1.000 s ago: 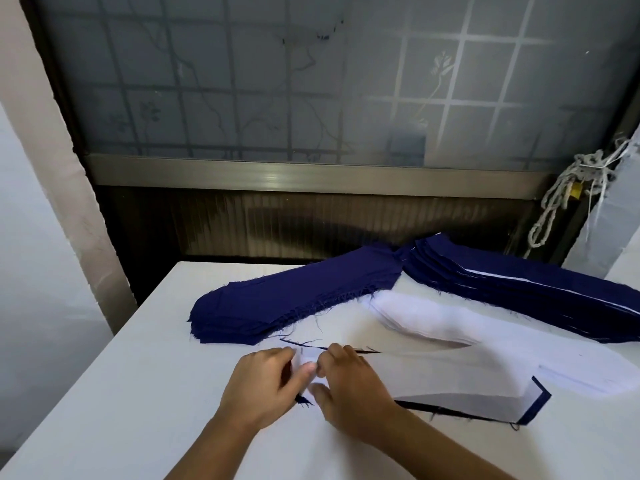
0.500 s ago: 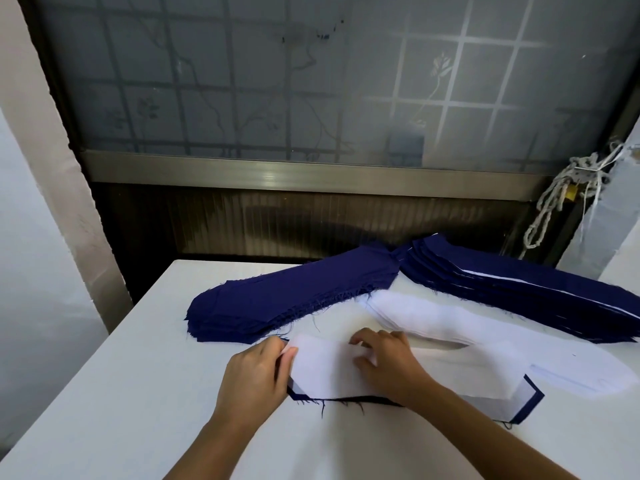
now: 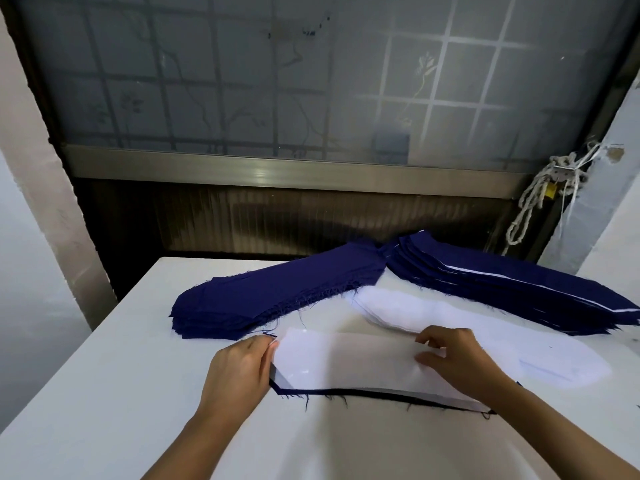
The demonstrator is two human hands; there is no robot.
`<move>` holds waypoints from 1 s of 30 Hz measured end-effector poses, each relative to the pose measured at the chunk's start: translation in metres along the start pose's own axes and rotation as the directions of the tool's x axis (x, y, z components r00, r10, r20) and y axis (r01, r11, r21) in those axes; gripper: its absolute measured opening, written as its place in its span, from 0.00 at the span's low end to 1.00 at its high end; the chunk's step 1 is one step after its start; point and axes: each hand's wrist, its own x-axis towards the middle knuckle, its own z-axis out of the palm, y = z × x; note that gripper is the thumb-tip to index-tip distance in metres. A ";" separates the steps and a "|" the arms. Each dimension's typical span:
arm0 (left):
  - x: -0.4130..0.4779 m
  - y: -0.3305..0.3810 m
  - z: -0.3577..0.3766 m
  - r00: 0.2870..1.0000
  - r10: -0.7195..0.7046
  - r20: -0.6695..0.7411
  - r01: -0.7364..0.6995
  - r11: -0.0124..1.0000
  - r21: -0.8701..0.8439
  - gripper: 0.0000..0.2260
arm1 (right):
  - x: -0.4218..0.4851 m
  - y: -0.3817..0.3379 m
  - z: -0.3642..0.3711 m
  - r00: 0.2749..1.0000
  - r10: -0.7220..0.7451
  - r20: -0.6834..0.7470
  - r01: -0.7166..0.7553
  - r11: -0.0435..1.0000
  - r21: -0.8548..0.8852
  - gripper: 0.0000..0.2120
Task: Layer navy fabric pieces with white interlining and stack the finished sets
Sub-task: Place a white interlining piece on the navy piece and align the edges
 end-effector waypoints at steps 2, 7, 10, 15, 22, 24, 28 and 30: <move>0.000 0.000 0.000 1.000 -0.022 0.000 0.022 1.000 -0.013 0.16 | 0.003 -0.004 -0.003 0.999 -0.032 -0.002 0.032 0.999 -0.008 0.07; 0.000 0.002 -0.002 0.999 -0.051 -0.004 0.051 0.998 -0.034 0.14 | 0.014 -0.011 -0.014 0.997 -0.073 0.019 0.073 0.997 -0.037 0.03; 0.000 0.002 -0.002 0.999 -0.047 -0.011 0.047 0.998 -0.035 0.13 | 0.017 -0.010 -0.013 0.993 -0.085 0.076 0.091 0.993 -0.079 0.06; -0.002 -0.002 -0.001 0.998 -0.063 0.018 0.065 0.995 -0.073 0.14 | 0.014 -0.013 0.002 0.992 -0.116 0.041 0.120 0.984 -0.132 0.10; -0.002 -0.001 -0.001 0.999 -0.014 0.044 0.017 0.998 -0.060 0.21 | 0.013 -0.107 0.046 0.895 -0.446 -0.020 0.443 0.892 -0.088 0.22; -0.003 -0.001 -0.001 0.998 -0.019 0.057 0.022 0.998 -0.055 0.22 | 0.015 -0.134 0.060 0.859 -0.511 -0.017 0.507 0.855 -0.108 0.20; -0.002 0.001 -0.007 0.998 -0.031 0.052 0.034 0.997 -0.063 0.20 | 0.019 -0.157 0.085 0.850 -0.527 -0.027 0.514 0.838 -0.184 0.15; -0.002 0.001 -0.008 0.999 -0.043 0.031 0.044 0.998 -0.051 0.20 | 0.021 -0.158 0.090 0.883 -0.462 -0.084 0.453 0.885 -0.109 0.14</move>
